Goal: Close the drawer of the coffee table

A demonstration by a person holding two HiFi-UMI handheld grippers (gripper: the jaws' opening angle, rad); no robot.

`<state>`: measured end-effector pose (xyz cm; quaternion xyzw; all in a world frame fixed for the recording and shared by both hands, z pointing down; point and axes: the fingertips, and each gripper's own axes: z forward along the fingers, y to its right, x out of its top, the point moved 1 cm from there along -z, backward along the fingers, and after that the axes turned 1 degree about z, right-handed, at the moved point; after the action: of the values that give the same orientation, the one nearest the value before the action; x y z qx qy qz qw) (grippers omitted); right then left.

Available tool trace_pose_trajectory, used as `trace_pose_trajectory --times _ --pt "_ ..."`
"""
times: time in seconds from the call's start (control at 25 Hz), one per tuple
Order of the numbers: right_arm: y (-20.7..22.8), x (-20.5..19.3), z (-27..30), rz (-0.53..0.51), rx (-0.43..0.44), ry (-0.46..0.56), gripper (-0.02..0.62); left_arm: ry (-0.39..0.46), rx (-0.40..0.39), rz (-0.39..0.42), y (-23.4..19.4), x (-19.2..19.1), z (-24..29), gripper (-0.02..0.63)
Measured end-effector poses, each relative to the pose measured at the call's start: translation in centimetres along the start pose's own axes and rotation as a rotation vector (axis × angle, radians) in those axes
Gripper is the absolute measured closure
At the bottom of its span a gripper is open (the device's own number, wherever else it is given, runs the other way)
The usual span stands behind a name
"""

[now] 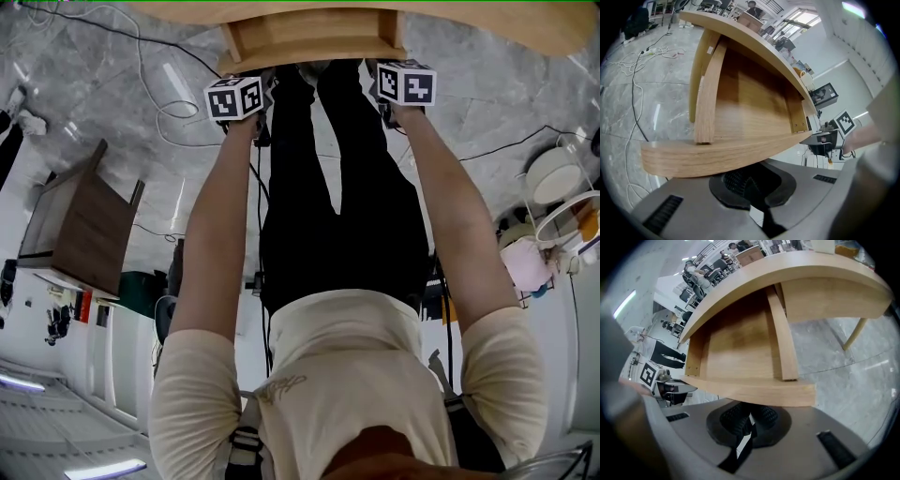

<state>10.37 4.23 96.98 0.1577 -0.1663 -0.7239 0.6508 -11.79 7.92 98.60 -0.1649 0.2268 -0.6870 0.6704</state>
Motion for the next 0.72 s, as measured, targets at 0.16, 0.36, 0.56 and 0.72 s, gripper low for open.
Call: trace_pose_trajectory --times 0.16,0.36,0.56,0.72 --pt "-0.1 -0.2 -0.2 0.018 -0.017 -0.024 0.598 0.003 0.001 -0.009 0.2 0.1 -0.6 0.601" --pt "-0.3 -0.2 -0.5 0.013 -0.003 -0.034 0.598 0.003 0.004 -0.015 0.5 0.1 -1.0 0.601" --pt "-0.8 0.3 -1.0 -0.005 0.008 0.001 0.598 0.023 0.019 -0.032 0.4 0.7 -1.3 0.601" --pt "-0.7 0.9 -1.7 -0.020 0.019 0.013 0.598 0.039 0.034 -0.051 0.9 1.4 -1.4 0.601"
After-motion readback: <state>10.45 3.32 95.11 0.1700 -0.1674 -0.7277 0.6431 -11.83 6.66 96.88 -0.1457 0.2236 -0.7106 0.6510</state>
